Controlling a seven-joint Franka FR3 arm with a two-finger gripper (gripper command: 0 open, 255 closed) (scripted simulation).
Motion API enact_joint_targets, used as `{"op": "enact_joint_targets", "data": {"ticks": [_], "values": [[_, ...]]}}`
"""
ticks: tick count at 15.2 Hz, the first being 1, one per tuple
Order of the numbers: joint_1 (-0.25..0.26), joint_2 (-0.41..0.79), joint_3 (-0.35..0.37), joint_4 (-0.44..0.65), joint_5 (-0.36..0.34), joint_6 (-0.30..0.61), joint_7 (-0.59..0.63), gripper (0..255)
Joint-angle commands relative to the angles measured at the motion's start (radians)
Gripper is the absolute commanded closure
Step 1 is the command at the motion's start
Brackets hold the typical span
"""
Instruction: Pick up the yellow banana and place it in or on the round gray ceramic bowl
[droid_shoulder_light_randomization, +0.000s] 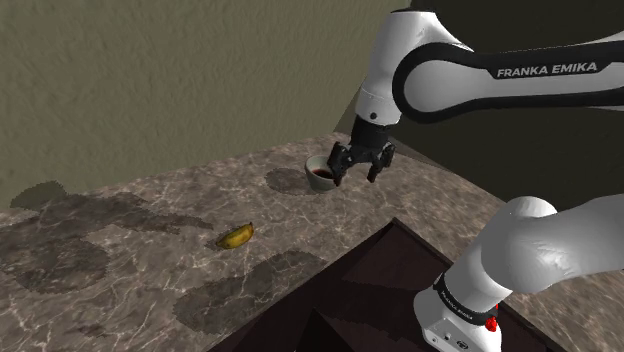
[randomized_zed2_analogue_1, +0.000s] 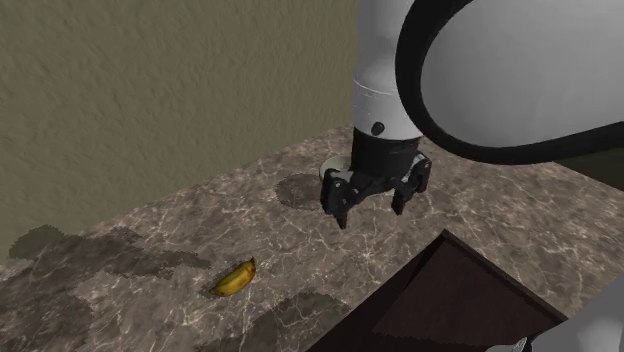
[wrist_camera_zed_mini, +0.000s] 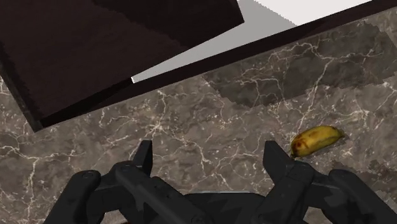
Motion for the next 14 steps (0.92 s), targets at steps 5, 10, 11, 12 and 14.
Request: {"op": "enact_joint_targets", "data": {"ticks": [5,10,11,12,14], "values": [[-0.036,0.195,0.155,0.016,0.033,0.208,0.242,0],[-0.102,0.408,0.282,0.08,-0.031,0.368,0.475,0],[-0.117,0.456,0.304,0.098,-0.06,0.397,0.53,0],[-0.132,0.505,0.326,0.117,-0.094,0.424,0.588,0],[-0.156,0.609,0.358,0.16,-0.183,0.471,0.714,0]]}}
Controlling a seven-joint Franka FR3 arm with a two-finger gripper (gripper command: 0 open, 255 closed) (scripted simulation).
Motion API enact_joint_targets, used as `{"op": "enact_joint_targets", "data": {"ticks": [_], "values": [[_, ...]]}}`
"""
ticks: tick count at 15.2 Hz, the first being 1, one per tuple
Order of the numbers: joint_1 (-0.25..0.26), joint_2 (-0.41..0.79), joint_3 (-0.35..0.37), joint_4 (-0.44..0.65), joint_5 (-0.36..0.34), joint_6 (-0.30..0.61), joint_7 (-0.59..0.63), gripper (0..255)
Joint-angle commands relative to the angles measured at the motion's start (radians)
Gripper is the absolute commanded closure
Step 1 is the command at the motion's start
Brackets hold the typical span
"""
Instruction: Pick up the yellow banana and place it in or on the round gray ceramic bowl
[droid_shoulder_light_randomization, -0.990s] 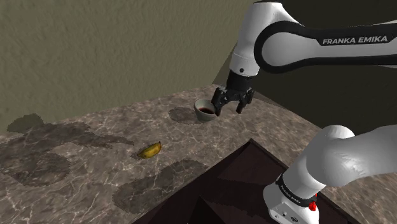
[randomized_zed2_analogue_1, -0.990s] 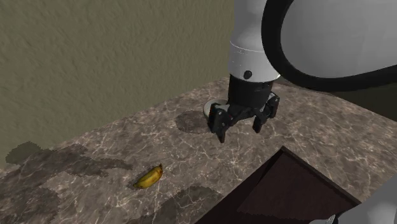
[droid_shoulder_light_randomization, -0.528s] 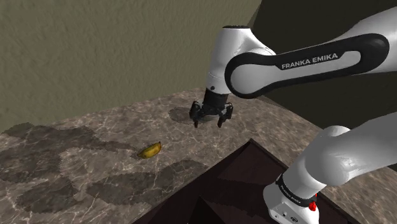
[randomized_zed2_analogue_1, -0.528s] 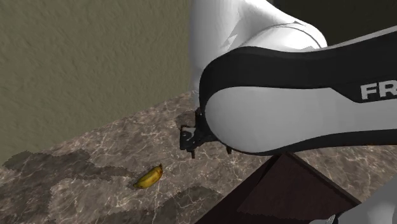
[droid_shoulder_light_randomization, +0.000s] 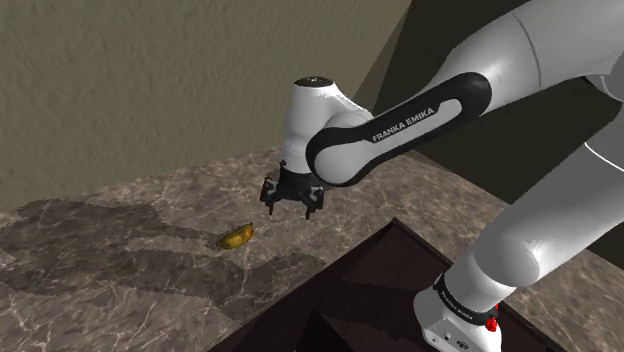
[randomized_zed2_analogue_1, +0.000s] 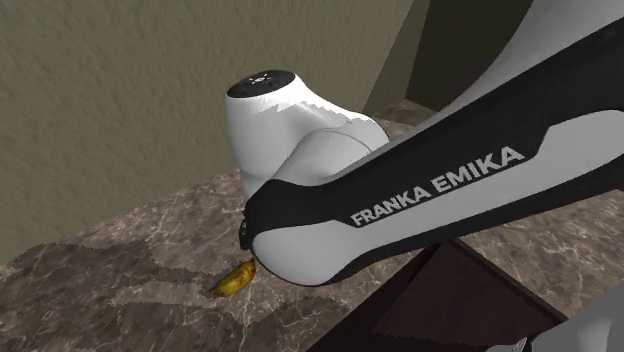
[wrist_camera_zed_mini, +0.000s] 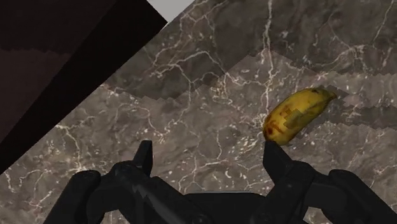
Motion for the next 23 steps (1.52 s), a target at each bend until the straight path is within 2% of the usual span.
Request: {"op": "enact_joint_targets", "data": {"ticks": [1,4,6,9,17,23], "values": [[-0.016,0.098,0.024,0.045,-0.092,0.037,0.135,0],[0.001,0.259,0.01,0.13,-0.258,0.073,0.336,0],[0.041,0.357,-0.03,0.195,-0.349,0.083,0.452,0],[0.112,0.489,-0.1,0.301,-0.447,0.088,0.591,0],[0.154,0.579,-0.158,0.312,-0.523,0.158,0.644,0],[0.154,0.579,-0.159,0.312,-0.522,0.158,0.644,0]]}}
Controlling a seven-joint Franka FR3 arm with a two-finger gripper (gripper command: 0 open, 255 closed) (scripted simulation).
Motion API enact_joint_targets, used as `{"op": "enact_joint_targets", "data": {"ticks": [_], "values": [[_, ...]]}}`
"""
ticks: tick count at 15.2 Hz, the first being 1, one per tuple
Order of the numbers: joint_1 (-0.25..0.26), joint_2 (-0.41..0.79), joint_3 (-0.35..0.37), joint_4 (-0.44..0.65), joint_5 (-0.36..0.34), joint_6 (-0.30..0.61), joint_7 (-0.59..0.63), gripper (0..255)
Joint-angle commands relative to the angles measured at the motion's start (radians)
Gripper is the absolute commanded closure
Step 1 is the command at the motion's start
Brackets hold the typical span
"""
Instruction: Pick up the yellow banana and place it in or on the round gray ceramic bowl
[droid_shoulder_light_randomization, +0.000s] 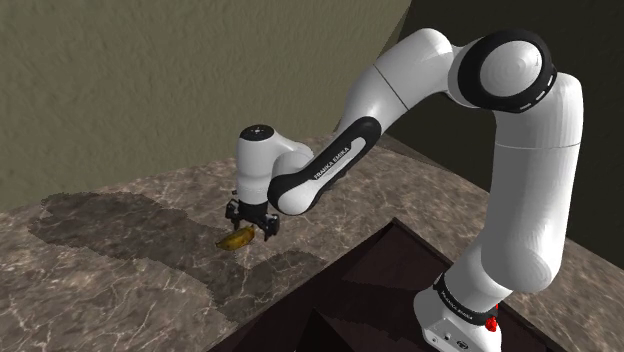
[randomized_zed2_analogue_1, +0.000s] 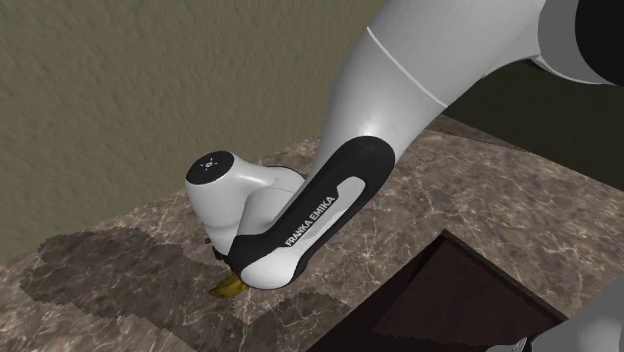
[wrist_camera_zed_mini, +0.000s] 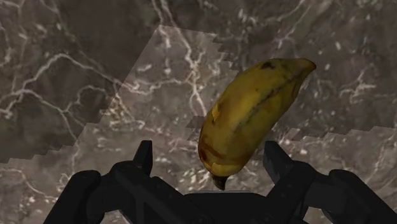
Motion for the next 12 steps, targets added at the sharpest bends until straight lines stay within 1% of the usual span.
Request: {"op": "enact_joint_targets", "data": {"ticks": [1,2,3,12], "values": [[0.0,0.001,0.0,0.0,0.0,0.0,0.0,0],[0.0,0.001,0.0,0.0,0.0,0.0,0.0,0],[0.0,0.001,0.0,-0.001,0.0,0.0,0.0,255],[0.0,0.001,0.0,0.0,0.0,0.0,0.0,255]]}}
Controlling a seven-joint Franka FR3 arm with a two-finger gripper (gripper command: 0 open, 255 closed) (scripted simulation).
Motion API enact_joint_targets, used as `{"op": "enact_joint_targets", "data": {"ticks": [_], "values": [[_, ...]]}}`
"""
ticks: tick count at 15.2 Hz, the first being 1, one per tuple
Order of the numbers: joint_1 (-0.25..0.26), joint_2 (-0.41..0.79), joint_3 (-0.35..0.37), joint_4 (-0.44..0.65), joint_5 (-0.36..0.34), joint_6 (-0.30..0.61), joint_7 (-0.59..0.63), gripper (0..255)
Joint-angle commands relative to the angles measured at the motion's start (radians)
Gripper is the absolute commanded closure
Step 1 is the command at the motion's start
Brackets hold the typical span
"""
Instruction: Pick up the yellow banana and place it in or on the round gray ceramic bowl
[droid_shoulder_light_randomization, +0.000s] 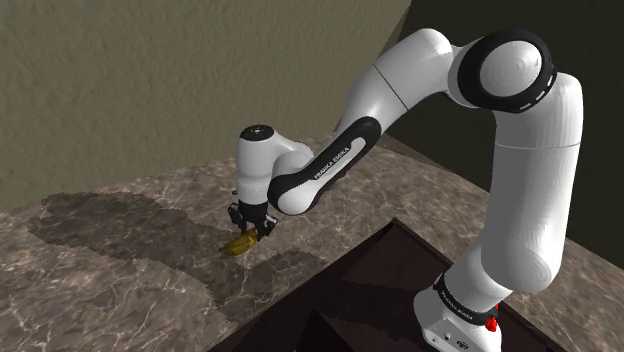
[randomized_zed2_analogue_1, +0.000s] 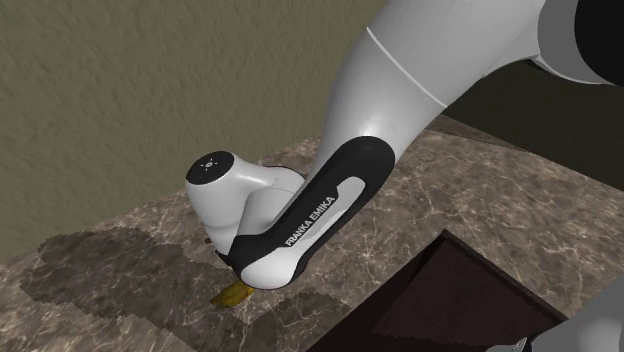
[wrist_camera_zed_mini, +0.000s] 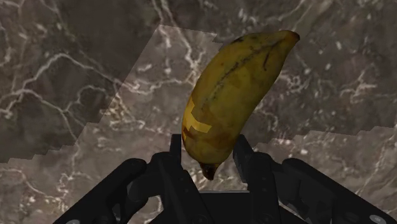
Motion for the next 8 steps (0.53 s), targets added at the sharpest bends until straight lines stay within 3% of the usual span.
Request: {"op": "enact_joint_targets", "data": {"ticks": [1,8], "values": [[-0.005,-0.011,0.008,-0.002,0.01,-0.008,-0.007,255],[-0.041,-0.09,0.056,-0.007,0.078,-0.073,-0.055,255]]}}
